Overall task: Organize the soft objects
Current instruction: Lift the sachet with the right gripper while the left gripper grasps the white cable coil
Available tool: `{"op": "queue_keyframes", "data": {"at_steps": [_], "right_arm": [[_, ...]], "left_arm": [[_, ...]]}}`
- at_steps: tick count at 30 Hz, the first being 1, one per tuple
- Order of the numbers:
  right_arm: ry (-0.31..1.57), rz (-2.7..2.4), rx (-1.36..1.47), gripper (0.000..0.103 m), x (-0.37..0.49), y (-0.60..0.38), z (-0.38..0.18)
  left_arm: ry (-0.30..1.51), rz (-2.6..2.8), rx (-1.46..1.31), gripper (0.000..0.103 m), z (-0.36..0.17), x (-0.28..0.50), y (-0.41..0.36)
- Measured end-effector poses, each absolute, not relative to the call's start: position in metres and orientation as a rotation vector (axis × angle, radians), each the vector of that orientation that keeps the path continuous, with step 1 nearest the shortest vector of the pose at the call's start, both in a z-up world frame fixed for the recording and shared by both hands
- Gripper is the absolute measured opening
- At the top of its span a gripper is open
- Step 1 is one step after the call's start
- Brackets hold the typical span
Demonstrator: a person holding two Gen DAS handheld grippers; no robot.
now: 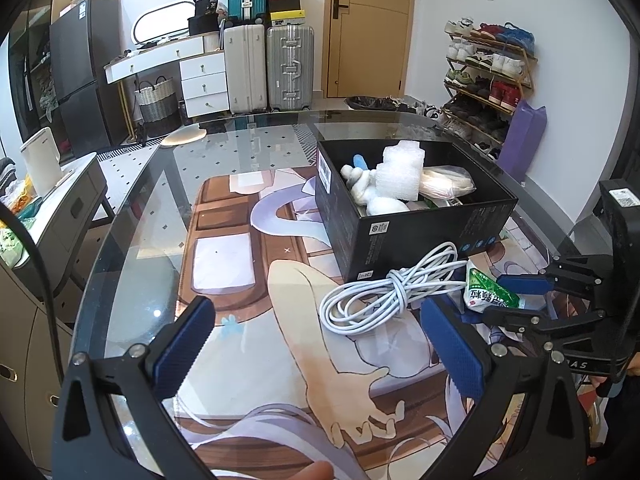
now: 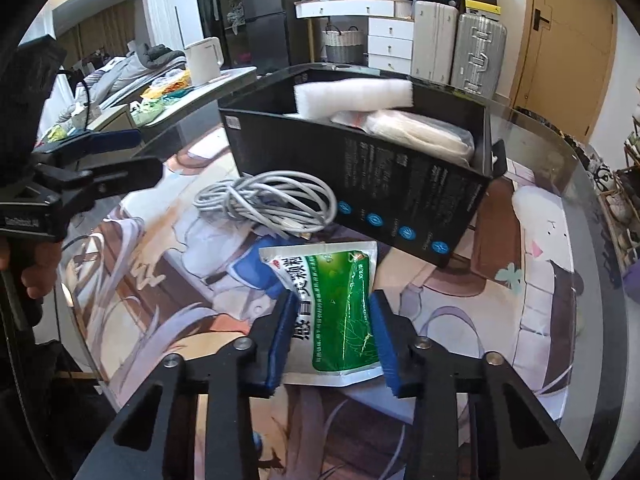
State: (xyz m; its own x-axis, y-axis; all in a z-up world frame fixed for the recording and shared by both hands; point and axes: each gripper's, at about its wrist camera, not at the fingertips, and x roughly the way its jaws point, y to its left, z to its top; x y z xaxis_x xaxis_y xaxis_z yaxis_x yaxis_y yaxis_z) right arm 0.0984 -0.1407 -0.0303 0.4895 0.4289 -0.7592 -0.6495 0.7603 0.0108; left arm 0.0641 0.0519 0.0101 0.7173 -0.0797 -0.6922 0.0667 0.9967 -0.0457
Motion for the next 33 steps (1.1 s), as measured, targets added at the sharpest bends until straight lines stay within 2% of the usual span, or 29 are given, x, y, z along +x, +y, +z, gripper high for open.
{"op": "queue_keyframes", "data": {"at_steps": [17, 33], "right_arm": [[0.724, 0.684, -0.258, 0.035, 0.081, -0.16, 0.012], [0.708, 0.66, -0.23, 0.035, 0.08, -0.176, 0.022]], "left_arm": [[0.838, -0.107, -0.006, 0.103, -0.01, 0.081, 0.033], [0.945, -0.081, -0.079, 0.102, -0.037, 0.114, 0.021]]}}
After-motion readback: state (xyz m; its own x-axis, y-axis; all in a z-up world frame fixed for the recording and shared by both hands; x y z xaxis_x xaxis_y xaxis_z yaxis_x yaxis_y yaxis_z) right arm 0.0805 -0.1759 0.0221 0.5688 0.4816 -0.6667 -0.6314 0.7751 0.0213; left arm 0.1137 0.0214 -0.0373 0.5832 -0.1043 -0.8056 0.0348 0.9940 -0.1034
